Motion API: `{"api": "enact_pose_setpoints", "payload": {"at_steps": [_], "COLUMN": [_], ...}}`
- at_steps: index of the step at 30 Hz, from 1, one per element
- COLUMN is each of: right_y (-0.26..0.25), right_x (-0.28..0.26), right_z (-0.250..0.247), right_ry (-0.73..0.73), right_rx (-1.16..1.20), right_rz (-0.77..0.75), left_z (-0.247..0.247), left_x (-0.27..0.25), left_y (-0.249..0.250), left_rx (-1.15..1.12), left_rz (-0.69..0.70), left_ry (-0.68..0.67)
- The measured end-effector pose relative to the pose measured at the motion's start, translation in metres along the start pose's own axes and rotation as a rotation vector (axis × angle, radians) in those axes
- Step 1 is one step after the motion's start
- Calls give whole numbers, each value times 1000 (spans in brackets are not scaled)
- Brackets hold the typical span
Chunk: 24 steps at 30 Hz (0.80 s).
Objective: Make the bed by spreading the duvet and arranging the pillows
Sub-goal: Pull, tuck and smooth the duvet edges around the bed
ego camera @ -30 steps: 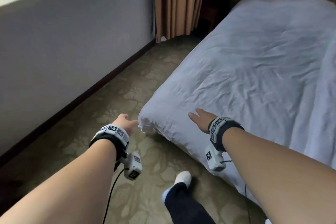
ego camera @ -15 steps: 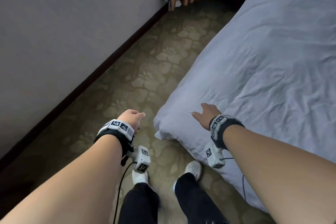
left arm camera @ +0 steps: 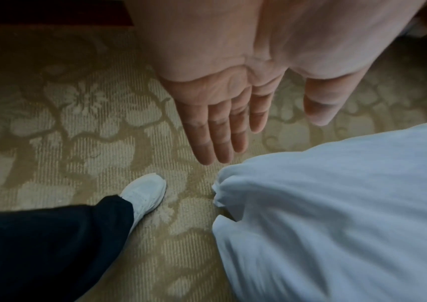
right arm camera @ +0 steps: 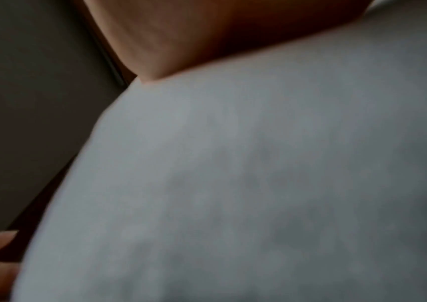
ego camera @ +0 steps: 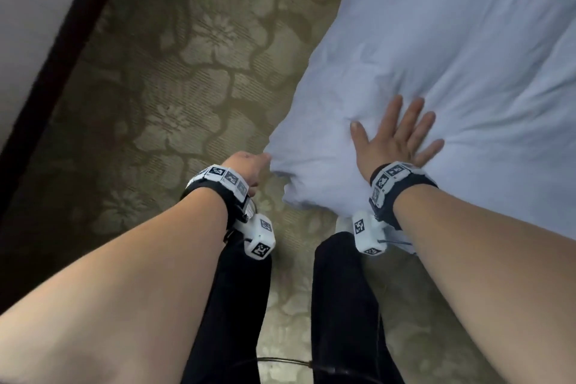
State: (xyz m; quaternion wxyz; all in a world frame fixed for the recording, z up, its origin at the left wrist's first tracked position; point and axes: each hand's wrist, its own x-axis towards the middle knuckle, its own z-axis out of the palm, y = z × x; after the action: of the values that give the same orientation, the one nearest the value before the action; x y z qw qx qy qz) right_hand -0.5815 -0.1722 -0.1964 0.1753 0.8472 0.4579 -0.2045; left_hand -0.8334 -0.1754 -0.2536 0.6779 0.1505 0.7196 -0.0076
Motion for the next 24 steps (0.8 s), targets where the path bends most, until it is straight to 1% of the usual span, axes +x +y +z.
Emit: {"api": "enact_pose_setpoints", "payload": {"at_steps": [3,6,9,11,12,15,16,18,19,22,24], "right_y": [-3,-3,-1,-1,-2,-2,-3,-3,-4,-5,-5], "right_x": [8,12,13,14,13,12,12,12,12,12,13], "right_z": [21,33,37,37,37,36,36,36,36,36,36], "right_ry": [116,226,275,293,300,307,305,304,303,300,296], "right_rx": [-8,-5,-14,-20,-24,-32,-34,-37,-40,-45,-52], "right_rz": [-2,-25,-34,-38,-39,-40,-41,-42,-42,-39,-40], "left_z": [13,34,53,64,67,67,63,54,48,35,28], "left_x": [41,73,118,116,106,89,86,81,80,74,69], "left_y": [-8,-18,-44,-41,-34,-17,-13,-4,-2,9,17], "left_rx": [-30,-219,-400,-543,-603,-759,-803,-813,-801,-813,-819], "left_rz": [-130,-236,-310,-322,-316,-220,-213,-219,-206,-123,-74], "left_ry": [38,21,-95,-160,-183,-202,-231,-253,-235,-121,-84]}}
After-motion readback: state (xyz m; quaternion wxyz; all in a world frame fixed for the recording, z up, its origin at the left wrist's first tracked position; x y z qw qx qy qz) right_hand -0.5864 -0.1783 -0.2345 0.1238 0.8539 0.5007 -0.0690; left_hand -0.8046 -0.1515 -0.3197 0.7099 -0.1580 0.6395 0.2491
